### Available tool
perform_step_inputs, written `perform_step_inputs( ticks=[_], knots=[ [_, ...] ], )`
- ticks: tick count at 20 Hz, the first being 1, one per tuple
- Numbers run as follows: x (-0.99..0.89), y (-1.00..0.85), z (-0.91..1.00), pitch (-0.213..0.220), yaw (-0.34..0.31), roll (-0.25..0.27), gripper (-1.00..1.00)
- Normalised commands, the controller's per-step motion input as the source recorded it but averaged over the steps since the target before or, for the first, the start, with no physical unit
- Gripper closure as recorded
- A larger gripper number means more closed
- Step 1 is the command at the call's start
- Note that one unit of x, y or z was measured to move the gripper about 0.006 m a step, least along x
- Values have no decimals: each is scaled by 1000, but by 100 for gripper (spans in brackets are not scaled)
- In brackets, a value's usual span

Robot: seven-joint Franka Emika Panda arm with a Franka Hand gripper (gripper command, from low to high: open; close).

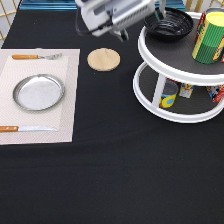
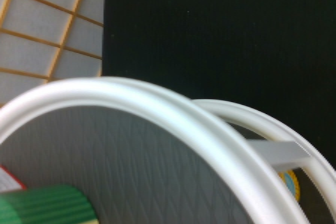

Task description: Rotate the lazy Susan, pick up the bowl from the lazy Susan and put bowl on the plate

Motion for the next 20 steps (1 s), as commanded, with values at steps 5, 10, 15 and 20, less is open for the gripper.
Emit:
perform_step_inputs(
  ticks=[5, 10, 15, 20],
  knots=[
    [-881, 3, -223, -51, -16, -225, -100],
    [-906, 162, -107, -3, -26, -156, -100],
    [-772, 496, 42, -24, -32, -136, -100],
    [-511, 710, -48, -53, -28, -183, -100]
  ],
)
